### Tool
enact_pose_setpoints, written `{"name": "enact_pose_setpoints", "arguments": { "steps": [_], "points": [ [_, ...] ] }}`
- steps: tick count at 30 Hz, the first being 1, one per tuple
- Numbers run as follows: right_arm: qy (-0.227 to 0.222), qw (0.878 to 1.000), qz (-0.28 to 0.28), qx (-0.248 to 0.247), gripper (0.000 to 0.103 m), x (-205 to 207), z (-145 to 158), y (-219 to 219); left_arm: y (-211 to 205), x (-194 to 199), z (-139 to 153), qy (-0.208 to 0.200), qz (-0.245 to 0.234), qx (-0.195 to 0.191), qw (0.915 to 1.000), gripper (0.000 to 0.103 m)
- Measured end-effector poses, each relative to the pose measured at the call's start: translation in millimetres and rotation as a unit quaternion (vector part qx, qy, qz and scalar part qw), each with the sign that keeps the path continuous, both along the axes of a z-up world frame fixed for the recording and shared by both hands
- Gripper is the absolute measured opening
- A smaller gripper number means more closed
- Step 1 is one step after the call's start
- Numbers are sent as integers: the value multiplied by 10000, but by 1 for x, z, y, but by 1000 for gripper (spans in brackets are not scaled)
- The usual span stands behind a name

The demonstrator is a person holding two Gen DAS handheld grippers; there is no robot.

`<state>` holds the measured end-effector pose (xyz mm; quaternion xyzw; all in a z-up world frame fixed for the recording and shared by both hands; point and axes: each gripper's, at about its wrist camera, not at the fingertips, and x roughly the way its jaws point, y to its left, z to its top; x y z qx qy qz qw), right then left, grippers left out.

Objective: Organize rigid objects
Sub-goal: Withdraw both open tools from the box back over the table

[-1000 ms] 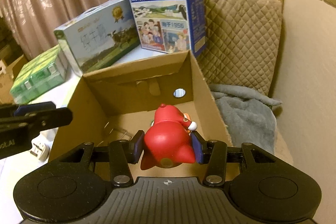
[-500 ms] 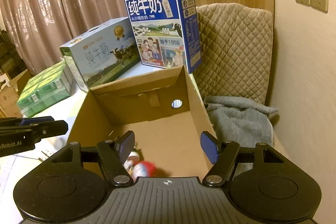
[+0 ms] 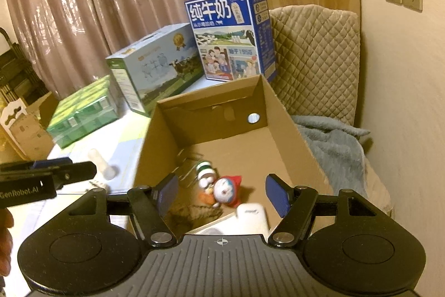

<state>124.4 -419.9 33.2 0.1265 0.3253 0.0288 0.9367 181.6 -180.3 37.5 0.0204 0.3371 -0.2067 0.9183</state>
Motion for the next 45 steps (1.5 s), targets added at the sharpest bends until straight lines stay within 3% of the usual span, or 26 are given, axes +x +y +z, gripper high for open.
{"name": "enact_pose_setpoints", "arguments": {
  "steps": [11, 17, 30, 45],
  "points": [
    [-43, 9997, 204, -108, 67, -63, 8, 52, 66, -67, 5, 36, 438, -141, 9989, 82],
    [-73, 9996, 267, 12, 68, -86, 10, 73, 99, -94, 7, -51, 588, 49, 9982, 90],
    [10, 9984, 557, 127, 69, -101, 3, 113, 152, -118, -2, 88, 1123, 210, 9934, 93],
    [50, 9970, 771, 55, 69, -93, -2, 143, 171, -118, -6, 111, 1241, 229, 9919, 93]
  ]
}}
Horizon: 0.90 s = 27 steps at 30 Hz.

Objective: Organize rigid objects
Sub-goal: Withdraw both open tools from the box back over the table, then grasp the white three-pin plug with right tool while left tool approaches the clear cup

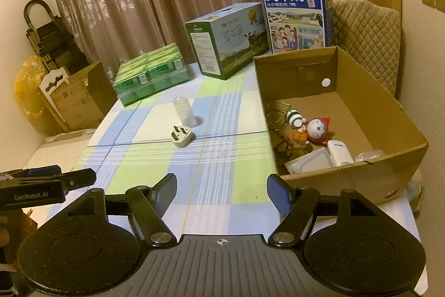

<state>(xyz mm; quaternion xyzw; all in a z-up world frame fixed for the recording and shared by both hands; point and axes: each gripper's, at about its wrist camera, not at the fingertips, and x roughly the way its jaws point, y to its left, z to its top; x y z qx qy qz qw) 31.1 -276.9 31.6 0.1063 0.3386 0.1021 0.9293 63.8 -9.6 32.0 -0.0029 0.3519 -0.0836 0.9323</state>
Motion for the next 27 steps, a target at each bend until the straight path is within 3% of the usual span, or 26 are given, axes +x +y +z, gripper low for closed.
{"name": "enact_pose_setpoints", "arguments": {
  "steps": [13, 27],
  "points": [
    [-164, 9990, 400, -138, 69, 35, -13, 52, 48, 35, -7, -39, 389, 17, 9992, 93],
    [-411, 9968, 531, -440, 69, 125, -78, 113, 79, 126, -54, -72, 372, -14, 9993, 93]
  ]
}}
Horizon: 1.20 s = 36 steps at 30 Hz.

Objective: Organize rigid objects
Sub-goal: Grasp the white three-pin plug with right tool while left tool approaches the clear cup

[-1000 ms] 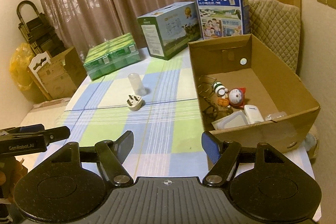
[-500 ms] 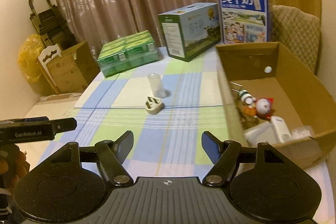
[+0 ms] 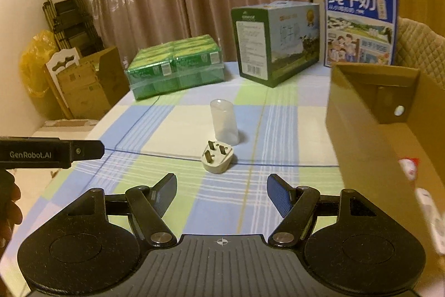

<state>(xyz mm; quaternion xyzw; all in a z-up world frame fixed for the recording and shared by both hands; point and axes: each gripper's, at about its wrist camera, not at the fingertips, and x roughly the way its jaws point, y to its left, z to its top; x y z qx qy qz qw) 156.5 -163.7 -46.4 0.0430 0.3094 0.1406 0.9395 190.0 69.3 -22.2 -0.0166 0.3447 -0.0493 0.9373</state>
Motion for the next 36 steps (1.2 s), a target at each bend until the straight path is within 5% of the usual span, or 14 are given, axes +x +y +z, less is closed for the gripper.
{"name": "enact_pose_setpoints", "arguments": {
  "steps": [15, 31, 36],
  "points": [
    [48, 9994, 120, -313, 69, 88, -73, 38, 10, 65, -55, -117, 91, -320, 9994, 93],
    [62, 9986, -227, -472, 68, 130, -95, 62, 12, 93, -67, -156, 21, -47, 9999, 93],
    [59, 9983, -285, -513, 50, 131, -96, 63, 12, 93, -68, -150, -17, -37, 9999, 93]
  ]
}}
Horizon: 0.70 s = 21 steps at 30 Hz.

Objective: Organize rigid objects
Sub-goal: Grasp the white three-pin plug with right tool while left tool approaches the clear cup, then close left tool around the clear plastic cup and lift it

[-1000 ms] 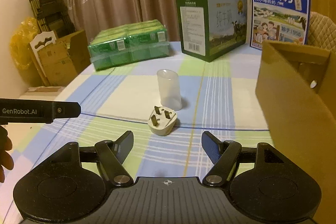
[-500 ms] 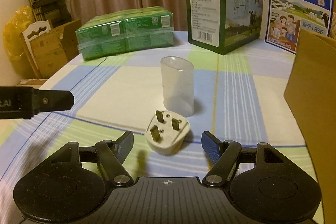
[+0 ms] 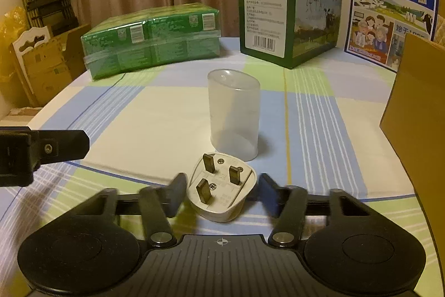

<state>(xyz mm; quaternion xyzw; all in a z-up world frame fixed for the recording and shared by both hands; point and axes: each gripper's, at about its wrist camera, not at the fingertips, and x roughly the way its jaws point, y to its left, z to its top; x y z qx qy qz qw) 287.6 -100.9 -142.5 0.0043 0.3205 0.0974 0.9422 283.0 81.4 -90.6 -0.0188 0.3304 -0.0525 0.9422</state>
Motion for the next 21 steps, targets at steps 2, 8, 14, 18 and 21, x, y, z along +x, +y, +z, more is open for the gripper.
{"name": "enact_pose_setpoints", "arguments": {
  "steps": [2, 8, 14, 18, 21],
  "points": [
    [5, 10000, 37, -13, 49, 0, 0, 0, -1, 0, -1, -2, -13, 54, 10000, 93],
    [-41, 9998, -169, 12, 48, -8, 9, -17, -9, 2, -3, -6, -269, 138, 9995, 93],
    [-84, 9983, -564, 95, 48, -15, 25, -59, -34, 14, -7, -220, -939, 252, 9950, 93],
    [-119, 9982, -570, 111, 48, -16, 34, -78, -58, 25, -14, -388, -1591, 403, 9857, 92],
    [-143, 9989, -454, 45, 48, -18, 38, -83, -71, 35, -19, -427, -1958, 544, 9782, 88]
  ]
}}
